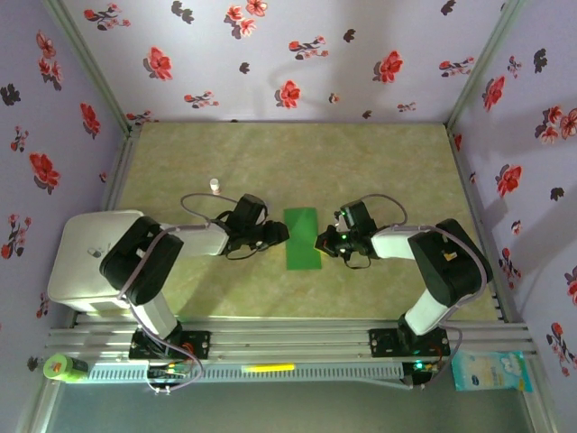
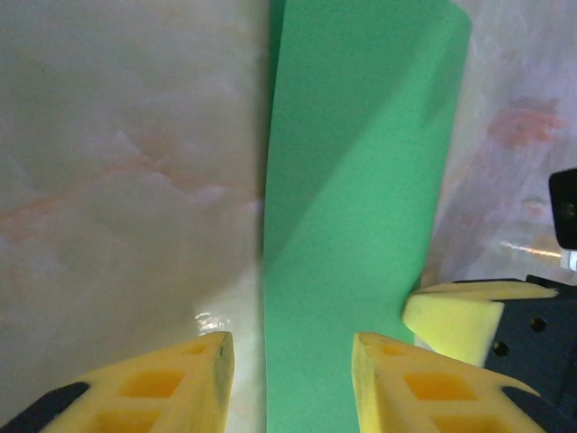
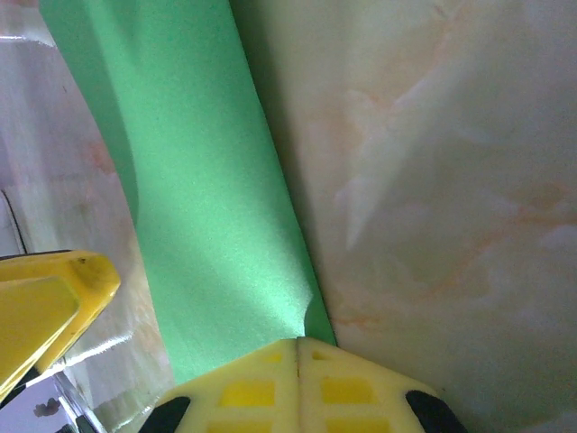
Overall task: Fold a paper plane with a square sheet of paper (pick it up from the middle)
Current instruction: Third fold the triangle at the center of the table.
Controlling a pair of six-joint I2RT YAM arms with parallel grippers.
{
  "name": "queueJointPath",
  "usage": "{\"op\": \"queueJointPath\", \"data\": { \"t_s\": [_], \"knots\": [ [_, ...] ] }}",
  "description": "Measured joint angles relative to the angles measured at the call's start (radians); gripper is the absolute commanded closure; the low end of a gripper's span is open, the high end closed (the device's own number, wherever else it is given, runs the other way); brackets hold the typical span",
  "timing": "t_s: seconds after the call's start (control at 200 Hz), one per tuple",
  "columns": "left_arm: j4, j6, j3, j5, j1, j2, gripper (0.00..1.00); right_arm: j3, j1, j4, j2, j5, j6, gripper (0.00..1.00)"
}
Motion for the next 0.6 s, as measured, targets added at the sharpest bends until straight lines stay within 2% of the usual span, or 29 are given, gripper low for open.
{"op": "queueJointPath", "data": {
  "t_s": [0.6],
  "knots": [
    [0.03,-0.041,0.016,0.018,-0.006,0.054,0.7,0.0,0.0,-0.007,-0.003,0.005,-0.013,0.95]
  ]
}}
